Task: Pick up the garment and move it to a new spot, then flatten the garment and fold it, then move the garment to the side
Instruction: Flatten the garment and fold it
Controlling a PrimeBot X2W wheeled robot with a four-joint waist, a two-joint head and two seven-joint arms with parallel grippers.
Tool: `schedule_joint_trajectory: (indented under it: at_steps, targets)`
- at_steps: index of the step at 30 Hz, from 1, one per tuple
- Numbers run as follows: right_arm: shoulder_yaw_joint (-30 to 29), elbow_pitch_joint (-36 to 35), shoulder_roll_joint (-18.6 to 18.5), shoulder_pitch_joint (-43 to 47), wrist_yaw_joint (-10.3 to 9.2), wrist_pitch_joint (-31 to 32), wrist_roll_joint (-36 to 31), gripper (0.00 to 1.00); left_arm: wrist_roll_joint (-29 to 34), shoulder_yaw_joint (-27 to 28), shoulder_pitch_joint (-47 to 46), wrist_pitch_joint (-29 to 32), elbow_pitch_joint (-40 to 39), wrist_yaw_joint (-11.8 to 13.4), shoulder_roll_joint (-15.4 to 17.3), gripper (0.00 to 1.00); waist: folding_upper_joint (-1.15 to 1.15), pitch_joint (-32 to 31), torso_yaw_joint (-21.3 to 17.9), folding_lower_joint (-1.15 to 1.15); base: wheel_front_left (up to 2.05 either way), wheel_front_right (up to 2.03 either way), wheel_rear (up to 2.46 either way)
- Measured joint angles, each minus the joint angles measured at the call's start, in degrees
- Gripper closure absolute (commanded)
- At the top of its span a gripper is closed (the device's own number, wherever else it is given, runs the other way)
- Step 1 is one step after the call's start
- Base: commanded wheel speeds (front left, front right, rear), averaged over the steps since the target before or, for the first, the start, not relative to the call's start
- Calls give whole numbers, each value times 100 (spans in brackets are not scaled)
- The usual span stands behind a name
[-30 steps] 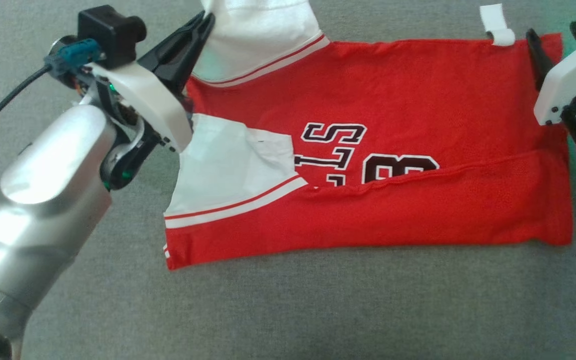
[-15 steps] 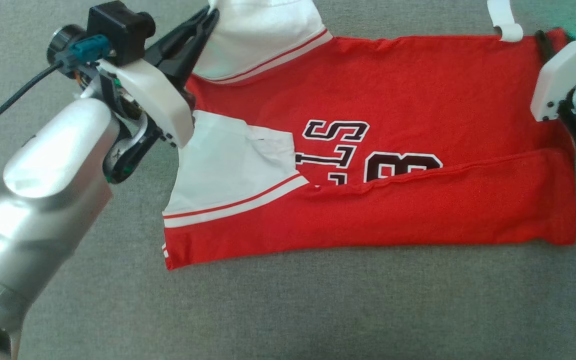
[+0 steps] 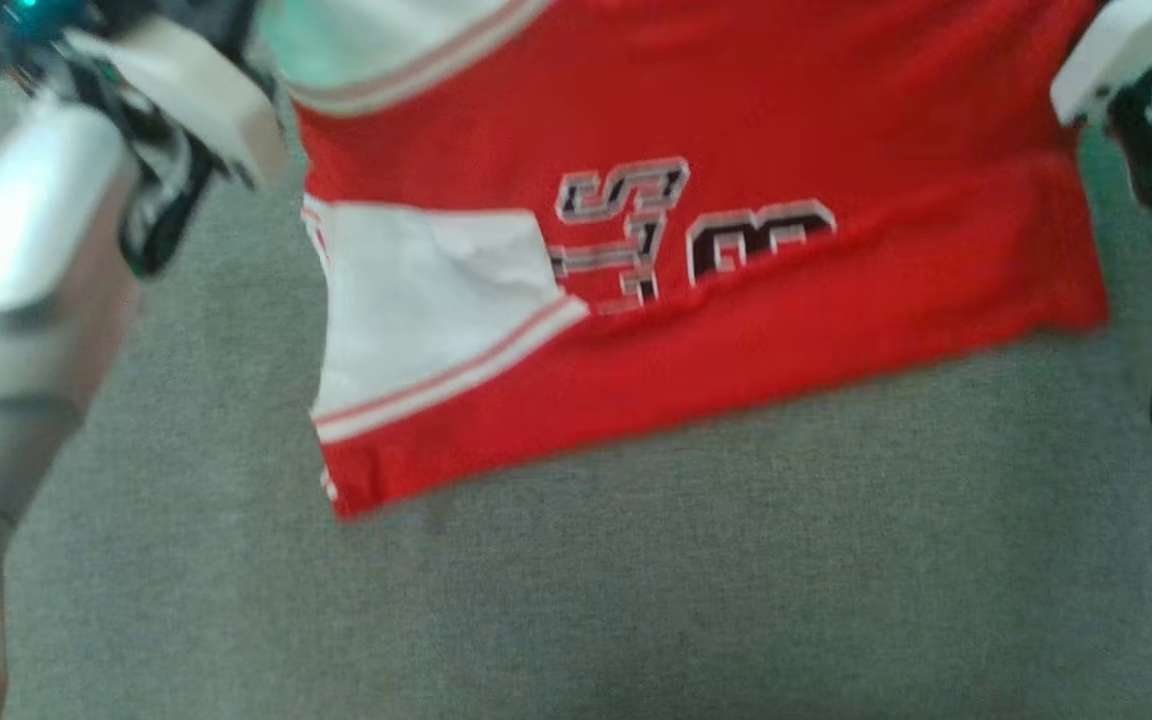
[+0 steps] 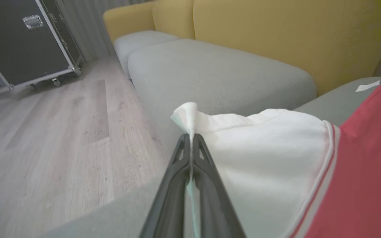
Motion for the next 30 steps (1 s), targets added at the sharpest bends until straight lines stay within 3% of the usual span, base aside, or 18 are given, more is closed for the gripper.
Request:
schedule_joint_trajectory:
  at_steps: [8,18,30]
  targets:
    - [37,30,81,-176,0,-571,322,100,185,25,-534,-565,836,-25,-343,100,0,-26,-58,0,0,0,0]
    - [482,-15,44,326,0,-508,1132,100,-192,-223,25,-710,1055,-276,-477,100,0,-475,48,0,0,0,0]
    - [1650,-768,-782,1434,0,275,2070,100,-1196,-1315,1194,505,-937,-316,719,100,0,-1113,214,-1,0,0,0]
